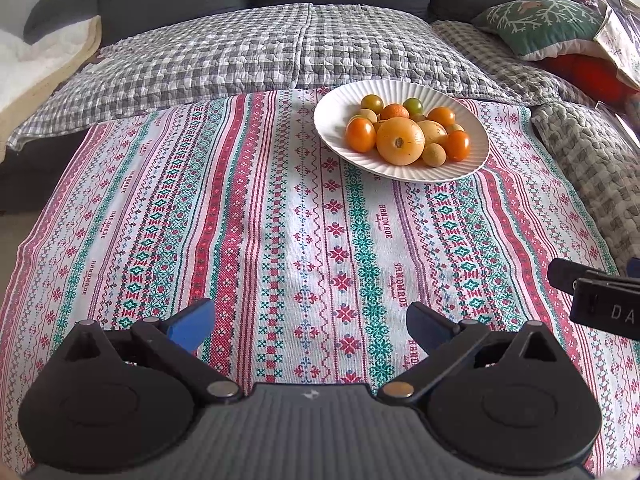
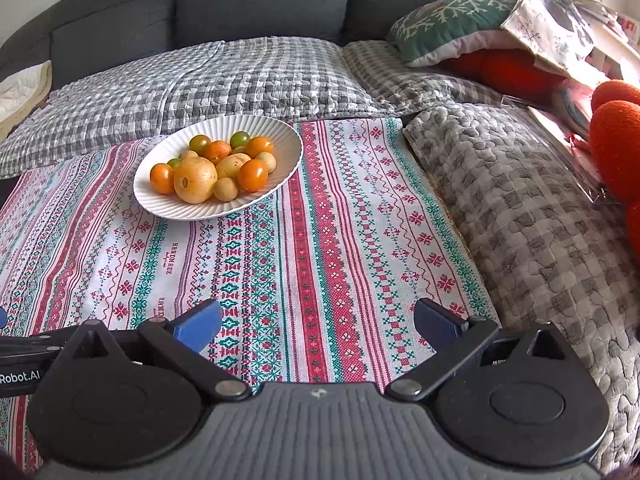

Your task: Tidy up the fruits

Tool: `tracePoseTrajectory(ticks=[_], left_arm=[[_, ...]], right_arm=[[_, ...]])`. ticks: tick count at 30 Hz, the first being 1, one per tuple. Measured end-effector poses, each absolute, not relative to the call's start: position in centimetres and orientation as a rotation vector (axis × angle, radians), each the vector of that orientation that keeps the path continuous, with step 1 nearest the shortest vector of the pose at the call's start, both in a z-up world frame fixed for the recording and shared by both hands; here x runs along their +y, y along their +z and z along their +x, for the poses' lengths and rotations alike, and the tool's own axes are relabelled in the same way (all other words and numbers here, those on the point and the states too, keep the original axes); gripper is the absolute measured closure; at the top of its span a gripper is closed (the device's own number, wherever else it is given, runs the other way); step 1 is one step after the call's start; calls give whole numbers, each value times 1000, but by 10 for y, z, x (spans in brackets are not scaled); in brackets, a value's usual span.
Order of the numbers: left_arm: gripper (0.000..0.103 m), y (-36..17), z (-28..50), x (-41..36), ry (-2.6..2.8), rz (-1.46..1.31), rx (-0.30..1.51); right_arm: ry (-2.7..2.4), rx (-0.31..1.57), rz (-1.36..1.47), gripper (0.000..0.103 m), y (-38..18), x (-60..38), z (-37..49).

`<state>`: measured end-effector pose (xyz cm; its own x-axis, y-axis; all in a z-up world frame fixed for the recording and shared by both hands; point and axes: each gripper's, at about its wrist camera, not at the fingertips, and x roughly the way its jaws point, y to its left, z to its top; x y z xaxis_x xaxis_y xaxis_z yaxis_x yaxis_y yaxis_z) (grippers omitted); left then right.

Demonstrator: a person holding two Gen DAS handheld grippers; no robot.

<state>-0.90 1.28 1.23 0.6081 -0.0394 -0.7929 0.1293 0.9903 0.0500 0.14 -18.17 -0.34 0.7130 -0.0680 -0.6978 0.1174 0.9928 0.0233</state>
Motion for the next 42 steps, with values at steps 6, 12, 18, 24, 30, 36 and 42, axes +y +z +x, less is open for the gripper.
tracePoseTrajectory(ticks=[6,12,18,24,30,36,42], left_arm=[[6,14,-9,14,-101,90,909],[6,14,-9,14,-100,86,909],[6,15,-9,15,-100,83,909],[6,15,-9,15,-99,82,910],[6,15,-9,15,-100,82,910],[6,15,-9,15,-100,82,909],[6,15,-9,15,-100,82,909]], right_arm=[[-107,776,58,1,-4,-180,2],[-105,778,53,1,-4,-179,3],[-108,780,43,1,-5,-180,4],[-111,781,41,1,-5,-179,4],[-111,782,40,1,-5,-179,4],[-112,782,38,1,-5,-179,4],[-112,782,38,1,-5,-179,4]])
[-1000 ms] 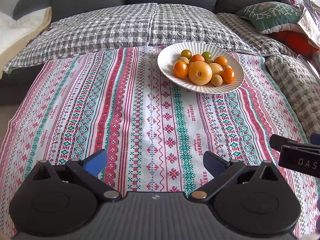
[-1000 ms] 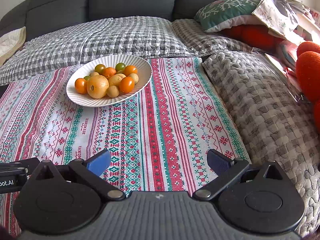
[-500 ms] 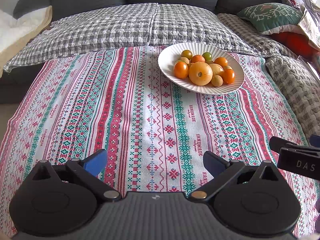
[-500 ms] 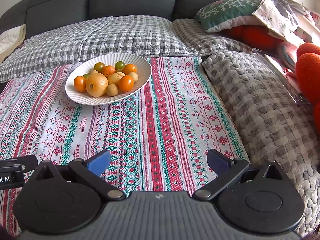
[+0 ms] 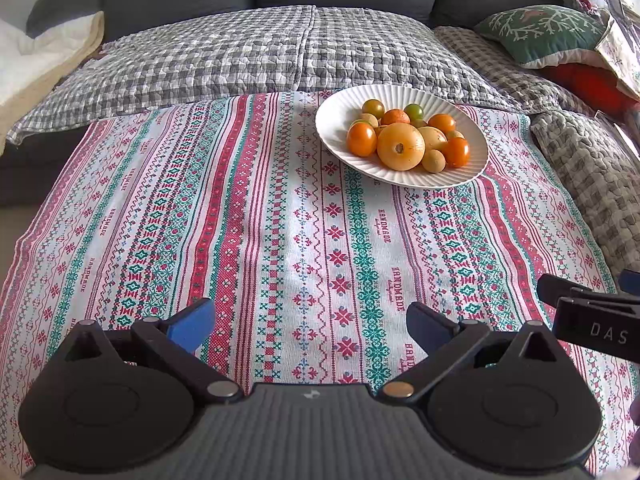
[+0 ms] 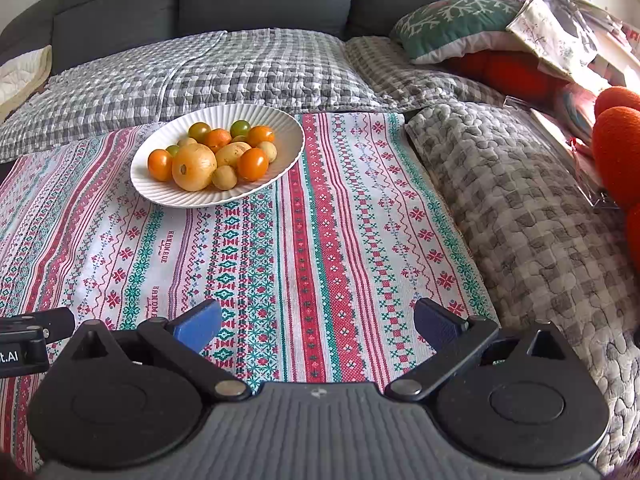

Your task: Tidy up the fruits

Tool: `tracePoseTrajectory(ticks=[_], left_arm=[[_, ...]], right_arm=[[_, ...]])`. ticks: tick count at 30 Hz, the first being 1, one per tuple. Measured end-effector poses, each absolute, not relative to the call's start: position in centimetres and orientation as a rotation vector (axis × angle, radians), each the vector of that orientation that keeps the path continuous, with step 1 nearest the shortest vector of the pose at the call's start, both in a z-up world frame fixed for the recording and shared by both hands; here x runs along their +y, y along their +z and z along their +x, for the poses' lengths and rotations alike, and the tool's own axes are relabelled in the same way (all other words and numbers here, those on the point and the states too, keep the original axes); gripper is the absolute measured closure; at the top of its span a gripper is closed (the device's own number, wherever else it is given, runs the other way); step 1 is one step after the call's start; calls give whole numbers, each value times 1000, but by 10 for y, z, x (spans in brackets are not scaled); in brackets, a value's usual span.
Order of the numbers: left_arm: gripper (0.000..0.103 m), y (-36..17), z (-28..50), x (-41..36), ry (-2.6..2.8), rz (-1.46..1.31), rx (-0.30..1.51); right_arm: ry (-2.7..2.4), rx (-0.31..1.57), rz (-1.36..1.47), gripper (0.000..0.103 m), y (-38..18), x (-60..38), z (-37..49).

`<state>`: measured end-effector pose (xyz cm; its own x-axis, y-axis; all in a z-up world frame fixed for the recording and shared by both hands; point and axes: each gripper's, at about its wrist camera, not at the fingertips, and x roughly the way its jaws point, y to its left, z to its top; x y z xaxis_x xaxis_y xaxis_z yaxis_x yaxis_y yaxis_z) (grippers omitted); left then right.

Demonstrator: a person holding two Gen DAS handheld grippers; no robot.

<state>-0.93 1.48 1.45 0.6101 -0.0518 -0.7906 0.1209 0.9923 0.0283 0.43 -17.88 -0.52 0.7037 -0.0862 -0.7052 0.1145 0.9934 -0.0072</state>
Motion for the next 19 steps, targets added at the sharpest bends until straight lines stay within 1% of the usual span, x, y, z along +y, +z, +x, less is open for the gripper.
tracePoseTrajectory(ticks=[19], left_arm=[[6,13,-11,11,-96,87,908]], right_arm=[[-111,783,32,1,-7,-177,3]])
